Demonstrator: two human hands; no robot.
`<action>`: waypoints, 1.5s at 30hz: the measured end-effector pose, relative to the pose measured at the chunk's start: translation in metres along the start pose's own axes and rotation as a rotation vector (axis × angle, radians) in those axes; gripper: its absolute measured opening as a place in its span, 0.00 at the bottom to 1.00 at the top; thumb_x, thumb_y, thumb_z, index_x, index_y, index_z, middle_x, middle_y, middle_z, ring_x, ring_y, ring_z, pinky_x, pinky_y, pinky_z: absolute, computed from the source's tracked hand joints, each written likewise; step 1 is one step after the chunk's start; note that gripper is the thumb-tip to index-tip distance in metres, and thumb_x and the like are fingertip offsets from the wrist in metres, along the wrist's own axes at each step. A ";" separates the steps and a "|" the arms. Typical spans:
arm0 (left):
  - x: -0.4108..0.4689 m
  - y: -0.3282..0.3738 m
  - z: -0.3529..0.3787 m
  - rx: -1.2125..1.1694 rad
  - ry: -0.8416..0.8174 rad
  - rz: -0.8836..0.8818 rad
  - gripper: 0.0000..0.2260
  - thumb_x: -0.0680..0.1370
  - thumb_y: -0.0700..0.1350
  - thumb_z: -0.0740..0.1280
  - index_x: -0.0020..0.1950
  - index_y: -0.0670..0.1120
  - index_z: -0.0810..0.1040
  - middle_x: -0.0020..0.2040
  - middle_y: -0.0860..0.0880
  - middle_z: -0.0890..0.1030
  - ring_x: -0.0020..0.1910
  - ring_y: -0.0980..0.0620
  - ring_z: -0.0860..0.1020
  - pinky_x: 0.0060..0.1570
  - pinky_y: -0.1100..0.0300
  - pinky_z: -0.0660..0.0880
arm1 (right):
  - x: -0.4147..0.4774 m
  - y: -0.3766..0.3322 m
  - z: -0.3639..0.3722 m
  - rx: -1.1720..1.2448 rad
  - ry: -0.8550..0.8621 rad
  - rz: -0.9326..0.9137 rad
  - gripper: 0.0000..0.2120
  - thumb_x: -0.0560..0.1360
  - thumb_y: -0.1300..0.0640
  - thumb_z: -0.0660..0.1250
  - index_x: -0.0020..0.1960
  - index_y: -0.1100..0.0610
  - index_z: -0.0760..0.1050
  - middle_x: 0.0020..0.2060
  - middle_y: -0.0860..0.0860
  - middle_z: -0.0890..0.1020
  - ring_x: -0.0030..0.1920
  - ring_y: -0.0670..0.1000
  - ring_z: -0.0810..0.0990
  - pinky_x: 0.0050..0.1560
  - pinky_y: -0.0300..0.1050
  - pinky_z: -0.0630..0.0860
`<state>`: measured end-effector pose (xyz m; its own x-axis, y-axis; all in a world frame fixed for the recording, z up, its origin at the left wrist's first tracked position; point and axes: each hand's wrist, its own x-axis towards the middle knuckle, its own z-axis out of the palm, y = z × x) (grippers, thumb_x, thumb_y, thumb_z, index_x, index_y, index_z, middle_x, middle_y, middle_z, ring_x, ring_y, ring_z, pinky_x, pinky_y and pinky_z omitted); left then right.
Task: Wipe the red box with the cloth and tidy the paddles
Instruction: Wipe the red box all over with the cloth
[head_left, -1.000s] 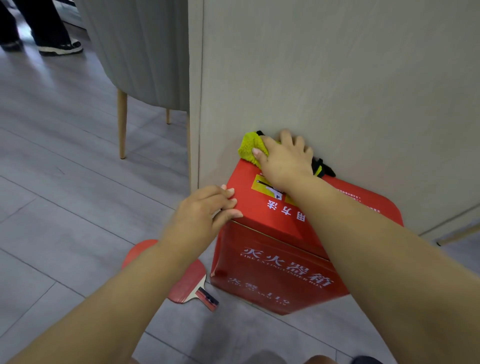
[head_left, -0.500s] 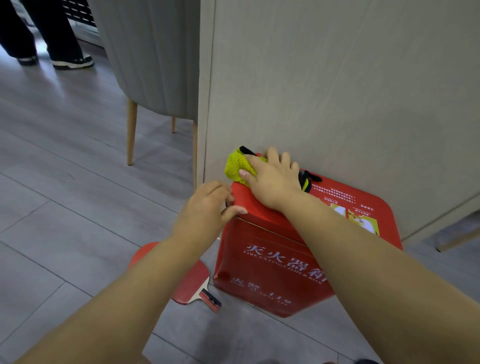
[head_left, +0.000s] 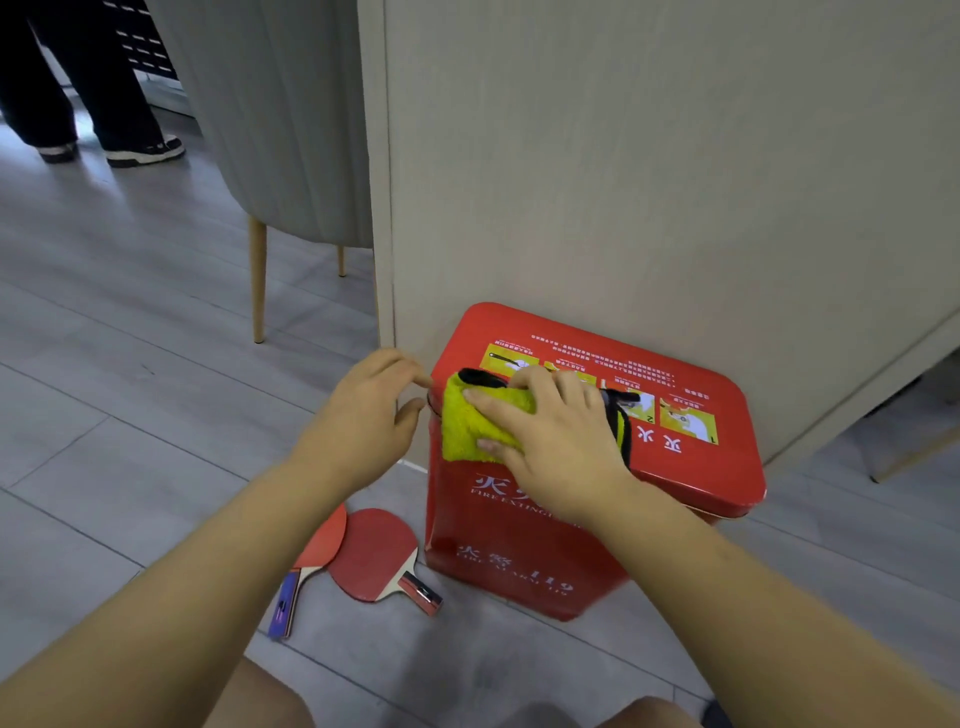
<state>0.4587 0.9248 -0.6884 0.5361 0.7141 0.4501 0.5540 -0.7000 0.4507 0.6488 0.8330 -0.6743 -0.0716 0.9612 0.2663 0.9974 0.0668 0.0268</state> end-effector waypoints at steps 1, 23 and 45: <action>0.002 0.002 0.002 0.002 -0.003 0.010 0.08 0.73 0.36 0.68 0.51 0.41 0.80 0.52 0.44 0.79 0.51 0.50 0.75 0.54 0.69 0.66 | -0.007 0.007 0.001 -0.002 0.018 0.018 0.22 0.74 0.39 0.53 0.64 0.41 0.73 0.52 0.52 0.76 0.49 0.57 0.72 0.50 0.52 0.70; 0.002 0.035 0.032 -0.237 0.039 -0.306 0.12 0.74 0.40 0.69 0.57 0.43 0.81 0.58 0.55 0.77 0.53 0.85 0.64 0.55 0.85 0.58 | -0.073 0.061 0.029 -0.172 0.499 0.080 0.22 0.68 0.48 0.72 0.62 0.46 0.77 0.52 0.55 0.81 0.50 0.58 0.71 0.51 0.55 0.67; -0.006 -0.013 0.050 -0.260 0.225 0.019 0.16 0.73 0.50 0.69 0.58 0.45 0.79 0.60 0.54 0.75 0.60 0.60 0.73 0.62 0.69 0.69 | -0.064 0.029 0.066 -0.290 0.847 0.151 0.20 0.73 0.53 0.67 0.63 0.43 0.73 0.58 0.52 0.71 0.54 0.58 0.68 0.53 0.55 0.65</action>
<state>0.4802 0.9297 -0.7354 0.3744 0.7019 0.6060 0.3489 -0.7121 0.6092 0.6827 0.7913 -0.7540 -0.0365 0.4284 0.9029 0.9637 -0.2239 0.1452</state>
